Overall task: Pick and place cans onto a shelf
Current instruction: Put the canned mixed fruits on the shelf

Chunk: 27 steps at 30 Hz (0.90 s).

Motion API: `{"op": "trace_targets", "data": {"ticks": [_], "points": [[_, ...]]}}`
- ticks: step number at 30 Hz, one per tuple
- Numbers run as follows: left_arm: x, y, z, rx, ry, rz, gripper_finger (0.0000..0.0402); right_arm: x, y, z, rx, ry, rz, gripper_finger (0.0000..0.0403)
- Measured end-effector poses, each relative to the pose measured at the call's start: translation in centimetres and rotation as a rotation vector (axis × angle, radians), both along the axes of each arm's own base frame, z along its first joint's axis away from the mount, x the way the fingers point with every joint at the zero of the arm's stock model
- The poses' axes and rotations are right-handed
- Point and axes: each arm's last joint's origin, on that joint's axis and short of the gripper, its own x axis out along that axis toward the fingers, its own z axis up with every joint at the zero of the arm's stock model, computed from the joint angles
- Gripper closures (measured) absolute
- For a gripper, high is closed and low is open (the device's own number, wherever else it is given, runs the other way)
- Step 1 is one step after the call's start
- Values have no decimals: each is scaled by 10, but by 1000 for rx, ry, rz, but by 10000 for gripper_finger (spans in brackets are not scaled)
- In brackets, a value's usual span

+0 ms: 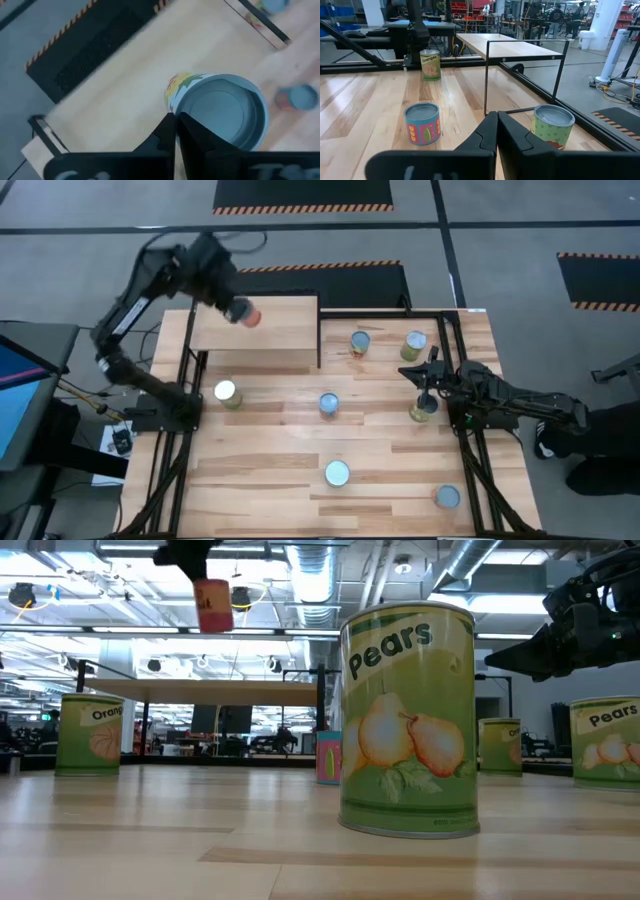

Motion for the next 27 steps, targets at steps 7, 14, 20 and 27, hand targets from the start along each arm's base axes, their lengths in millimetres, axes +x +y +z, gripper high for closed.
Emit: {"op": "trace_targets", "data": {"ticks": [7,14,20,27], "points": [[-4,83,-17,-52,44,182,401,0,0,0,0,0,0,370],[-16,131,-50,-155,100,287,401,0,0,0,0,0,0,370],[-33,142,-53,-167,96,351,401,0,0,0,0,-1,0,370],[-33,137,-48,-203,17,329,401,0,0,0,0,0,0,370]]}}
